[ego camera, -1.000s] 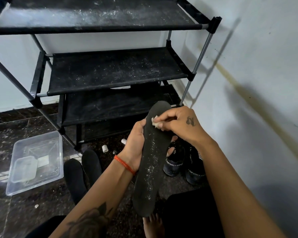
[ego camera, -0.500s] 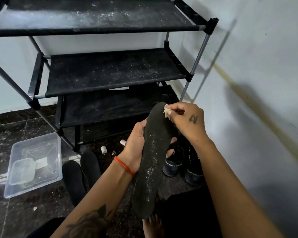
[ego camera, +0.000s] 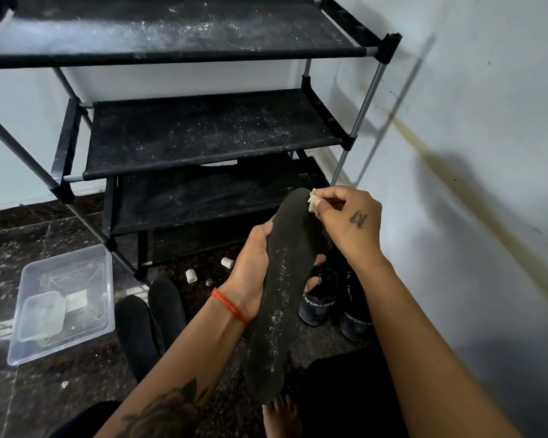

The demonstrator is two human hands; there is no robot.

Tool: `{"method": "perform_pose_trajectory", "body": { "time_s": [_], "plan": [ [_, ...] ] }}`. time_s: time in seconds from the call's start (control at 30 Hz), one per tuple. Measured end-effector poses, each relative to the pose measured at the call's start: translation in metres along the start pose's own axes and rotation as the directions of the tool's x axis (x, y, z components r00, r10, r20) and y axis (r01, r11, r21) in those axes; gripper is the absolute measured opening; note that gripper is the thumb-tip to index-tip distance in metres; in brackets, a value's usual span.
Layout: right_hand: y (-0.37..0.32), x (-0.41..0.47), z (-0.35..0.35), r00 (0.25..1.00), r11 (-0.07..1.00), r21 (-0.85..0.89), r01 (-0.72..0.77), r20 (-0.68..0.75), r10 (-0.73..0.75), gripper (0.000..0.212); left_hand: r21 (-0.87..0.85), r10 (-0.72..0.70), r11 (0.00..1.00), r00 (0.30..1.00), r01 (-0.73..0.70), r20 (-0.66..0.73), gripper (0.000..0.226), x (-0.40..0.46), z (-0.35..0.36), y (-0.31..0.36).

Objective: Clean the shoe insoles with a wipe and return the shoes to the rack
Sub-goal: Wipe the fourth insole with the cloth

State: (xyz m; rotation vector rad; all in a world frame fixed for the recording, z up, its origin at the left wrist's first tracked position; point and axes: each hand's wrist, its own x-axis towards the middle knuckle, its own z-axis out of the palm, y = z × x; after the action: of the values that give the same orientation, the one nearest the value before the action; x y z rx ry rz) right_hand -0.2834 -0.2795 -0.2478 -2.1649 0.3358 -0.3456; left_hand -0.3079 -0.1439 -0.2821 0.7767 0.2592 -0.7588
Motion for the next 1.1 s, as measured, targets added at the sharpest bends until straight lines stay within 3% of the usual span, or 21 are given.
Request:
{"method": "perform_pose_trajectory", "body": {
  "time_s": [0.13, 0.23, 0.3, 0.4, 0.5, 0.67, 0.73, 0.8, 0.9, 0.97, 1.1],
  "plan": [
    [0.0, -0.003, 0.003, 0.98, 0.979, -0.063, 0.195, -0.021, -0.197, 0.016, 0.034, 0.024, 0.999, 1.0, -0.024, 0.021, 0.045, 0.001, 0.0, -0.001],
    [-0.002, -0.004, 0.002, 0.971, 0.969, 0.079, 0.232, 0.033, -0.235, 0.017, 0.049, 0.024, 0.998, 1.0, -0.025, 0.012, 0.046, 0.001, -0.002, 0.0],
    [-0.008, -0.001, -0.002, 0.99, 0.948, 0.313, 0.063, 0.099, -0.098, 0.022, 0.026, -0.011, 1.0, 1.0, 0.011, -0.008, 0.049, 0.002, -0.001, 0.0],
    [-0.011, 0.007, -0.012, 0.983, 0.717, 0.674, -0.175, 0.074, 0.17, 0.028, -0.022, -0.035, 0.999, 0.999, 0.034, -0.037, 0.049, 0.001, 0.0, 0.001],
    [-0.007, 0.011, -0.021, 0.946, 0.581, 0.77, -0.264, 0.089, 0.311, 0.031, -0.03, -0.032, 0.999, 0.999, 0.031, -0.041, 0.049, 0.0, 0.0, 0.003],
    [-0.008, 0.009, -0.015, 0.937, 0.612, 0.715, -0.338, 0.191, 0.294, 0.022, -0.054, -0.028, 0.998, 0.999, 0.026, -0.047, 0.052, 0.001, -0.001, 0.004],
    [-0.008, 0.005, -0.01, 0.97, 0.747, 0.62, -0.241, 0.153, 0.187, 0.017, -0.049, -0.03, 0.998, 0.999, 0.028, -0.043, 0.053, 0.002, -0.002, 0.003],
    [-0.006, 0.0, -0.004, 0.994, 0.924, 0.378, -0.062, 0.106, 0.024, 0.02, -0.021, -0.021, 1.0, 0.999, 0.021, -0.027, 0.052, 0.002, 0.0, 0.002],
    [-0.002, -0.003, 0.006, 0.985, 0.984, 0.075, 0.164, 0.048, -0.168, 0.021, -0.01, -0.006, 1.0, 1.0, 0.006, 0.016, 0.049, 0.001, 0.0, 0.0],
    [0.003, -0.001, 0.007, 0.985, 0.985, 0.013, 0.171, 0.008, -0.171, 0.021, -0.023, -0.003, 1.0, 1.0, 0.004, 0.021, 0.048, 0.003, -0.002, -0.002],
    [0.01, 0.005, -0.002, 0.996, 0.995, -0.089, 0.039, -0.078, -0.046, 0.019, -0.035, -0.021, 0.999, 1.0, 0.021, -0.002, 0.047, 0.004, -0.003, -0.001]
  ]
}}
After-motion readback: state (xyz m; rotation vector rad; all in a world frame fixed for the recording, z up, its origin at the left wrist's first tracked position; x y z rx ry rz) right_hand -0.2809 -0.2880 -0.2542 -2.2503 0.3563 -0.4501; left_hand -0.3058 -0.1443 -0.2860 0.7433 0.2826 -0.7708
